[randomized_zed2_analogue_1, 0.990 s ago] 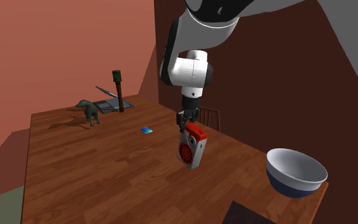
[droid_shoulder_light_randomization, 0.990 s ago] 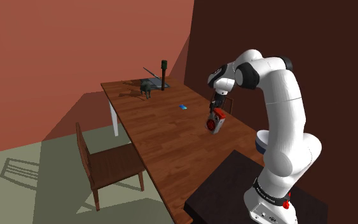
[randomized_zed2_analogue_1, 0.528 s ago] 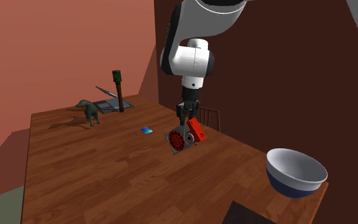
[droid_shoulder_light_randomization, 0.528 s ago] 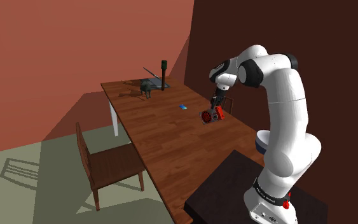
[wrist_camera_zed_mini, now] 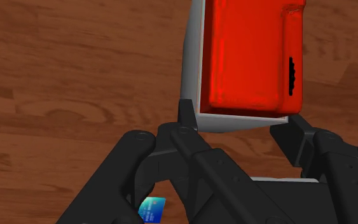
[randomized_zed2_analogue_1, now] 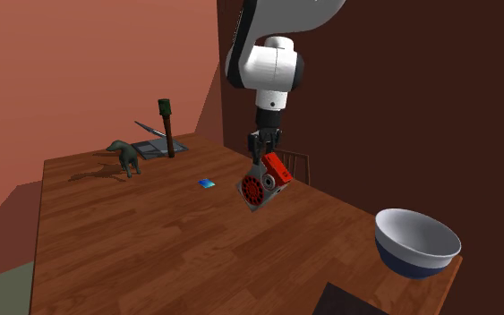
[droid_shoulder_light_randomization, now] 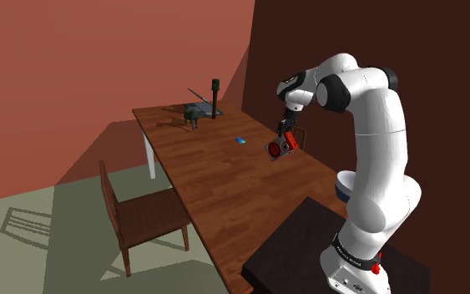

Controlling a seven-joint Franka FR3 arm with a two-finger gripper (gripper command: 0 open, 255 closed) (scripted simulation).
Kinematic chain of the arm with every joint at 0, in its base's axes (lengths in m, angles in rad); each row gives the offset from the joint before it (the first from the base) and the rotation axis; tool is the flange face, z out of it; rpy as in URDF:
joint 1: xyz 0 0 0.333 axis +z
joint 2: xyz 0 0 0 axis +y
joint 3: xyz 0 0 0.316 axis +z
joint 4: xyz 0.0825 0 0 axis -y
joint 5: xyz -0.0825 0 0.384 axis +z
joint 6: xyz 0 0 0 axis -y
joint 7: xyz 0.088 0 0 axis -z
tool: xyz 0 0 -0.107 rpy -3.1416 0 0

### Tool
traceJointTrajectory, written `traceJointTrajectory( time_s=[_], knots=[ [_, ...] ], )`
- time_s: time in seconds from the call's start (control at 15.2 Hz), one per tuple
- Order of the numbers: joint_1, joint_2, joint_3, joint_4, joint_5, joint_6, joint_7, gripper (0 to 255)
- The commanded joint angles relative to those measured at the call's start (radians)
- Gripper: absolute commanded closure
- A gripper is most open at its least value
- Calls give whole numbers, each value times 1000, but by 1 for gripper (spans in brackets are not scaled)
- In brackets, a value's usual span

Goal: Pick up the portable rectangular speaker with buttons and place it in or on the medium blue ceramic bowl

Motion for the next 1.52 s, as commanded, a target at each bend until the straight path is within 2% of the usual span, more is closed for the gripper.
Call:
traceJointTrajectory(
  time_s=[0.0, 1.12, 1.45],
  knots=[
    [4, -14, -5, 9, -10, -20, 9, 255],
    [11, -89, -34, 127, -68, -198, 61, 255],
    [-3, -209, -78, -14, -116, -176, -7, 255]
  ],
)
